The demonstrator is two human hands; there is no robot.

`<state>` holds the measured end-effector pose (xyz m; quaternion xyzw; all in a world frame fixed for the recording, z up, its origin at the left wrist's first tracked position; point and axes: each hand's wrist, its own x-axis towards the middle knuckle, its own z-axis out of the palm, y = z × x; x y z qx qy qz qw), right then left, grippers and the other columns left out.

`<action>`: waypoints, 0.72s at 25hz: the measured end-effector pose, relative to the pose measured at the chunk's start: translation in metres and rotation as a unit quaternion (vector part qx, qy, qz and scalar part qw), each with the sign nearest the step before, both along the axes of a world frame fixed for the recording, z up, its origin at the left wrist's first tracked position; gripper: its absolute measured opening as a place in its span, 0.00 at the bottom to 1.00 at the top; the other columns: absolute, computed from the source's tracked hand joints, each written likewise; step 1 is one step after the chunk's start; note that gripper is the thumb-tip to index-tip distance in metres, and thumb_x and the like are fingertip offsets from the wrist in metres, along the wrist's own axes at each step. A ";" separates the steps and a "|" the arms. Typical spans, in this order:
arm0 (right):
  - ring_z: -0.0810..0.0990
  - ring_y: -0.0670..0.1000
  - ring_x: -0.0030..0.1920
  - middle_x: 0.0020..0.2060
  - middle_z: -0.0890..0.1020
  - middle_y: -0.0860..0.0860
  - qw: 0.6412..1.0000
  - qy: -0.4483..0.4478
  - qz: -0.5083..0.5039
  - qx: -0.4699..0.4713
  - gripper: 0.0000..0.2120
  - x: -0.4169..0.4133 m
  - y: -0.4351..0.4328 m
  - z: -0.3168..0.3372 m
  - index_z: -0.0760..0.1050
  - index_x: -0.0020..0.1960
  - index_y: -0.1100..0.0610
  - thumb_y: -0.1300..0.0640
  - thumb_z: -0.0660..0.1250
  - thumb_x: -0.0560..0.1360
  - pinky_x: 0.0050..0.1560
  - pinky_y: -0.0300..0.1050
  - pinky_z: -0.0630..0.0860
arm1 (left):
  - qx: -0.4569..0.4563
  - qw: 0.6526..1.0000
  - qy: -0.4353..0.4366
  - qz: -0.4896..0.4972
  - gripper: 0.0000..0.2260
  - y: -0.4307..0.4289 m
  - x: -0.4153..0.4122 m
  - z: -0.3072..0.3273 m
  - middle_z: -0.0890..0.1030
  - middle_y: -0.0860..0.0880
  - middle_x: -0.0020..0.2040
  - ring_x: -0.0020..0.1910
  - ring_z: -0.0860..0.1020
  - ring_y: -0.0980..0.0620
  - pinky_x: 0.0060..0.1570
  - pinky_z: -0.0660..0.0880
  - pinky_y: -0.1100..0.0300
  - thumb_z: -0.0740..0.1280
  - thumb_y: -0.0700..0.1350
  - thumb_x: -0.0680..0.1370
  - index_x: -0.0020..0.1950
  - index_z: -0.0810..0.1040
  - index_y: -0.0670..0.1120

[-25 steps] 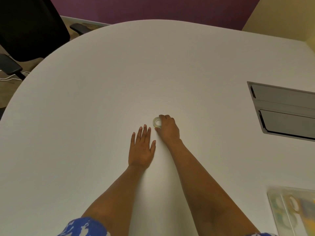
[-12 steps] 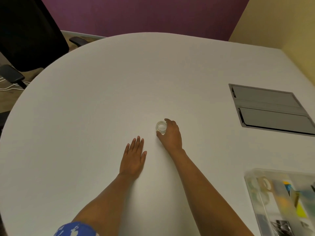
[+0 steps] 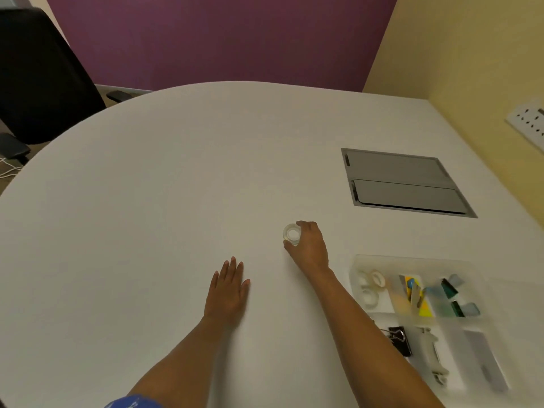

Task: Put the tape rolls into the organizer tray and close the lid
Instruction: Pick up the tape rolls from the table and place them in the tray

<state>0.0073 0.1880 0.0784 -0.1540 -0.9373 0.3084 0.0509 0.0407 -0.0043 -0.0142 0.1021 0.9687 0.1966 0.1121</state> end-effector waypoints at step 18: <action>0.74 0.55 0.62 0.65 0.70 0.55 0.981 -0.073 0.106 0.142 0.27 0.124 0.192 -0.012 0.66 0.70 0.58 0.56 0.67 0.72 0.57 0.46 0.72 | -0.045 0.999 0.009 -0.021 0.25 0.185 0.096 -0.002 0.40 0.47 0.79 0.78 0.40 0.50 0.76 0.38 0.51 0.44 0.52 0.83 0.78 0.41 0.47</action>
